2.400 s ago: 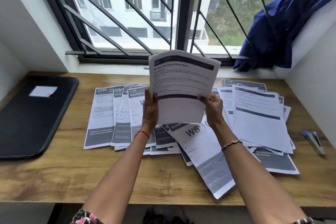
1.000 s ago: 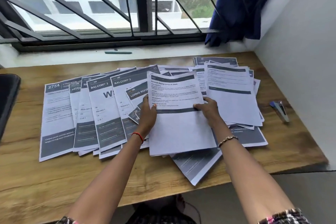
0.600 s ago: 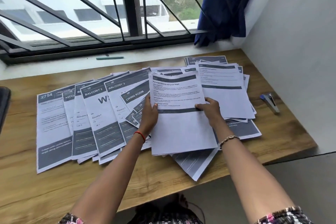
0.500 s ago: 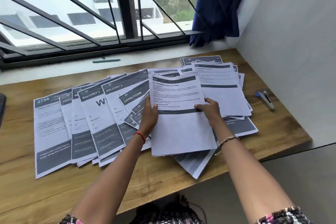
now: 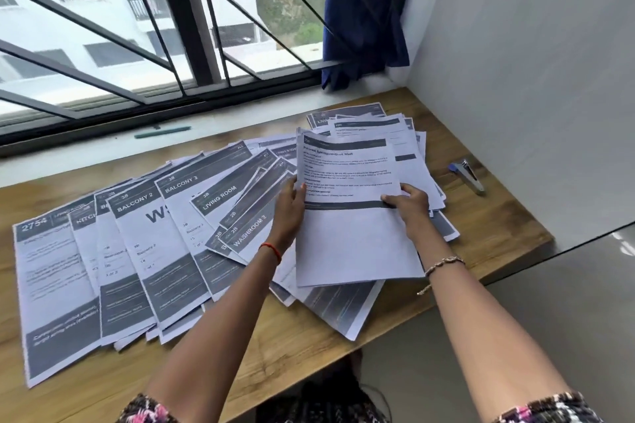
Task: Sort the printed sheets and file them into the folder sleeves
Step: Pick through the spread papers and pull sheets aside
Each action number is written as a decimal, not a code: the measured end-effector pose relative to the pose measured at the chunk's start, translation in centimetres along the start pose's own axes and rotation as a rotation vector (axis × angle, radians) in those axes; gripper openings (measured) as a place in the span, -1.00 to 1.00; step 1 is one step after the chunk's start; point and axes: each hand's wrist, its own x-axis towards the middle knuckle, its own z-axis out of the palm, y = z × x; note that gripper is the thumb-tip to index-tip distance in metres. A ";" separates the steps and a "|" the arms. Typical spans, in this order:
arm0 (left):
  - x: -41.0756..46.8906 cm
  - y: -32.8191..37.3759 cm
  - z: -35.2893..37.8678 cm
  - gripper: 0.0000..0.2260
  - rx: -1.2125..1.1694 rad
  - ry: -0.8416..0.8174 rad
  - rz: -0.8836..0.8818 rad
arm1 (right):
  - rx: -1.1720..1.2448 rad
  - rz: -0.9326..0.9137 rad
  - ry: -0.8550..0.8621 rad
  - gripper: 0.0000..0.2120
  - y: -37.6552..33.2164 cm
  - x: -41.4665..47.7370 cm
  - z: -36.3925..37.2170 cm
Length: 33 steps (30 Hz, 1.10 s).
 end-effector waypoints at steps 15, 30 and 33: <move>10.2 -1.2 10.0 -0.83 0.244 0.235 -0.221 | 0.129 0.098 0.100 -0.73 -1.1 13.8 -8.2; 12.4 -1.1 11.7 -0.86 0.315 0.274 -0.219 | 0.123 0.135 -0.020 -0.71 -1.3 19.1 -6.9; 12.8 -1.0 11.7 -0.92 0.185 0.219 -0.258 | 0.111 0.131 -0.024 -0.71 -1.3 19.3 -6.3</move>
